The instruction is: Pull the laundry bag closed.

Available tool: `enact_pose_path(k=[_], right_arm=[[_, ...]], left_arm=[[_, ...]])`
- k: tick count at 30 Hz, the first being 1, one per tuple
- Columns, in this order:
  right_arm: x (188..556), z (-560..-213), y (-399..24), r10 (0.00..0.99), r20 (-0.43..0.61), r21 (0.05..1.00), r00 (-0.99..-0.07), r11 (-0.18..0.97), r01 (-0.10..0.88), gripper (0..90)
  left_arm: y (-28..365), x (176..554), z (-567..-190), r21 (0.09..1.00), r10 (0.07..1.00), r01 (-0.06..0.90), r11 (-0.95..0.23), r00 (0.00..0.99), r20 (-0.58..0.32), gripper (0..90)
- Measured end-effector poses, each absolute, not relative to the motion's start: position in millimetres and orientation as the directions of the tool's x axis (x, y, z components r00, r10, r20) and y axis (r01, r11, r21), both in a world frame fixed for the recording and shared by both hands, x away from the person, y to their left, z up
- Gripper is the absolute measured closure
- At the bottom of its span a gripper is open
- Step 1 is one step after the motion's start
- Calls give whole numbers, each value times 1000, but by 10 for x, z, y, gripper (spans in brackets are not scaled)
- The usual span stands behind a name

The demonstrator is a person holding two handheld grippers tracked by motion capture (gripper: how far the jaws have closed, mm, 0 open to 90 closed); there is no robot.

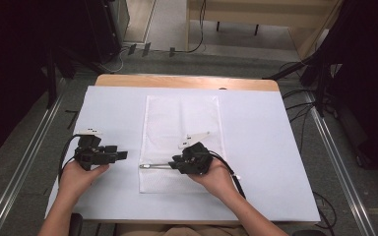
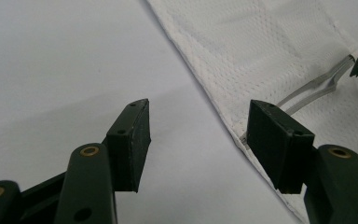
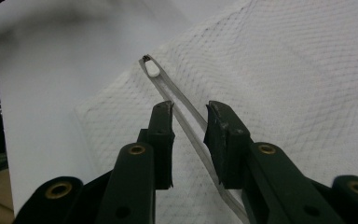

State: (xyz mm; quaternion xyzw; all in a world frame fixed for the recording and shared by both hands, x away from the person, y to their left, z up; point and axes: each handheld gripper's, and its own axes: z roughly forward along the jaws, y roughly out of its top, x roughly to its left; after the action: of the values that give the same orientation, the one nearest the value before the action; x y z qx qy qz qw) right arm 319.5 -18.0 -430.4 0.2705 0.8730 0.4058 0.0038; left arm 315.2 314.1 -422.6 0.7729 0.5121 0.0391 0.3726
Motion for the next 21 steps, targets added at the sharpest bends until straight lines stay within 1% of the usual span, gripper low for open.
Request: enact_pose_path(k=[7,13,21], right_arm=[[3233,-4319,-65,462,215,715,-861,526,461,738],[3239,-4341,76,446,237,709,-863,528,467,745],[3245,-4388,212,431,246,704,-868,536,466,783]], left_arm=[[3145,3153,-4226,619,821,761,-195,471,-321,403],[3150,3153,-4225,619,821,761,-194,472,-322,403],[3156,3155,-4226,620,818,761,-189,472,-329,403]])
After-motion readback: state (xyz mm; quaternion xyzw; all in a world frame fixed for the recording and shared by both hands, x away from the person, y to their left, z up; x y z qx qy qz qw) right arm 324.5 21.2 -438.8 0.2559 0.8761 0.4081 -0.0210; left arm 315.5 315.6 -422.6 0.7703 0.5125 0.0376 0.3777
